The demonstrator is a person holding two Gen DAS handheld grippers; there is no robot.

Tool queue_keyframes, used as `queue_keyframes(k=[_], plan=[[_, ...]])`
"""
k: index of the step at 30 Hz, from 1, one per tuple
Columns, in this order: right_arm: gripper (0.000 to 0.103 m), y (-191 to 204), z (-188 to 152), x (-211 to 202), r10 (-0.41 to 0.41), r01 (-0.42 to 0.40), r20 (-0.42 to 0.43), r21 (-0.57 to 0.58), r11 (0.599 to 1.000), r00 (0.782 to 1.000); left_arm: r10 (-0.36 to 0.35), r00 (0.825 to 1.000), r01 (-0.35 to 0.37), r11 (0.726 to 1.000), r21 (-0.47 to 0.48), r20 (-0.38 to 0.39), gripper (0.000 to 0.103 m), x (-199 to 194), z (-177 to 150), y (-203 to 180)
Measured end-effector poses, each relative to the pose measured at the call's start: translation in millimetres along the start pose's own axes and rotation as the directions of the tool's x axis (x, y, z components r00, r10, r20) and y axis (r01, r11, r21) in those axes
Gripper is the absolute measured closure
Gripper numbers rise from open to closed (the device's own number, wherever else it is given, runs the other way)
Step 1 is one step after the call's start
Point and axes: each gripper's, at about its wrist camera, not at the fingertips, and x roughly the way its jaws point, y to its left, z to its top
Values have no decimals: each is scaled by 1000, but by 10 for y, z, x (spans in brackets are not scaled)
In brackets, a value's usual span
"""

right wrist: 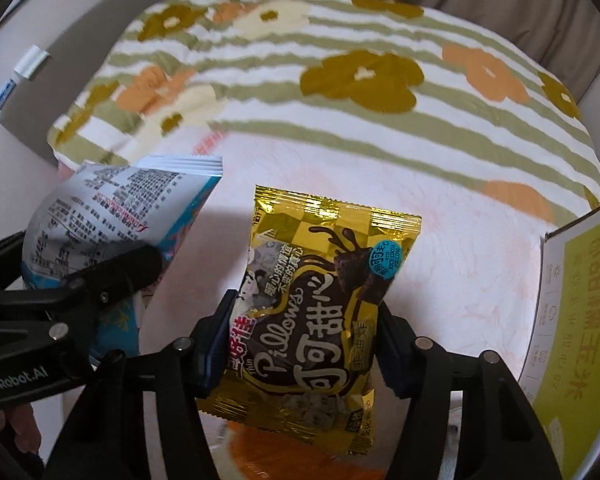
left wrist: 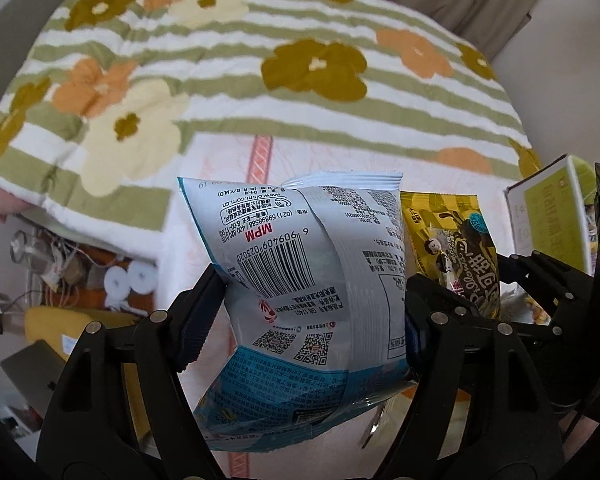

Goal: Organize snacks
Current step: 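Carry both bags over the box and open both tools to drop them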

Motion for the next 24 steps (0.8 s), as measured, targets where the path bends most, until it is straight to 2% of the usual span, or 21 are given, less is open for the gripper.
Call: queue_keyframes(k=[6,13,18,21,24], plan=[[46,122,61,-453,18,-22,96,33,999,995,-23,994,17,998,56,107,30,-536,121,37],[46,-54,-15,-1089,25,-57,214,142,988,977,-80,985,61,990,126,151,30,-884,297,-126],[46,-311,-200,-1490,-18,-36,282,188,982,959,-124,978,91,977,193,167,30,-1039,327,-580],[46,-594,-359,-1732,-16,-59,322,224,973,947,-149,973,107,968,229,174,30,-1090,306,-969],[46,-935,-527,-1973,-44,-43,344,242,969,938,-181,967,133,959,251,180,30,-1122,254,-1406]])
